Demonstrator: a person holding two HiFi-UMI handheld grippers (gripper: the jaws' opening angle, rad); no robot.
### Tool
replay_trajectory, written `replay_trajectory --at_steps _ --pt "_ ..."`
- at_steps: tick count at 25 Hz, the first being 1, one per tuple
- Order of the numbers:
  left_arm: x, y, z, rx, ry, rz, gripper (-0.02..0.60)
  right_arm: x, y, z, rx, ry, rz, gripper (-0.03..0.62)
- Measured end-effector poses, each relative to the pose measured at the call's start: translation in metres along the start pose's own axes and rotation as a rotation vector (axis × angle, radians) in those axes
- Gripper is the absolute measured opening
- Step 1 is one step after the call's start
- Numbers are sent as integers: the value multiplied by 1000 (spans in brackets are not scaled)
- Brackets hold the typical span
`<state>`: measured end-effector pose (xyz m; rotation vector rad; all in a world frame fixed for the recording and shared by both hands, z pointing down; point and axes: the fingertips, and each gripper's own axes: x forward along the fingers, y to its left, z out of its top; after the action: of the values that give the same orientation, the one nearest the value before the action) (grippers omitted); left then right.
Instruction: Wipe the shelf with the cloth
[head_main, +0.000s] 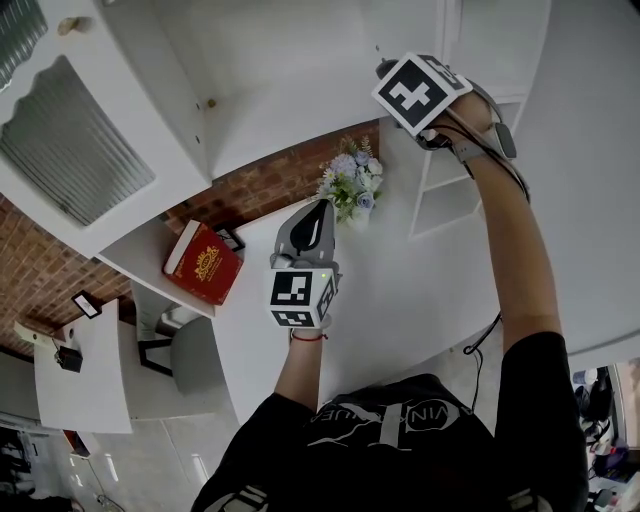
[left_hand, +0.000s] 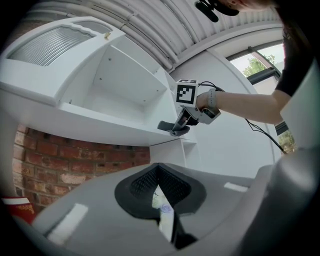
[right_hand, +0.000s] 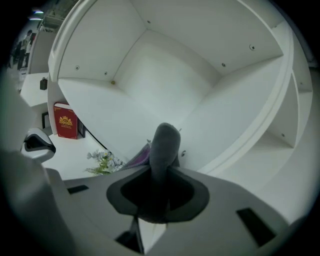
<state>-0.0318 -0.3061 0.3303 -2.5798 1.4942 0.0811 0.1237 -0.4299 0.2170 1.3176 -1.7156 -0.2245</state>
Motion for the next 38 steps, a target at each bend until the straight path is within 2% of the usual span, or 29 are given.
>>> replay_trajectory --at_steps 9,12,15,20,22,26,28,32,38 --pt "-39 34 -3 18 26 116 12 -4 3 7 -19 -190 -49 91" --pt "-56 46 -5 21 33 159 12 -8 -1 -2 41 -249 -67 91" --pt "-73 58 -7 22 46 206 12 -16 0 3 146 -403 -29 91" --pt "-99 73 -8 39 71 271 12 -52 -4 9 288 -687 -50 91" --pt "-106 78 -9 42 75 296 12 -69 2 12 351 -802 1 91" --pt "-119 82 -10 44 81 326 12 -100 33 11 422 -979 174 91" --pt "-125 84 -9 46 83 336 12 -108 53 6 417 -1020 233 91" --pt "-134 86 -12 62 80 367 12 -109 90 -15 408 -1054 287 91" --pt "-141 89 -23 61 89 383 12 -79 145 -45 358 -1000 304 91"
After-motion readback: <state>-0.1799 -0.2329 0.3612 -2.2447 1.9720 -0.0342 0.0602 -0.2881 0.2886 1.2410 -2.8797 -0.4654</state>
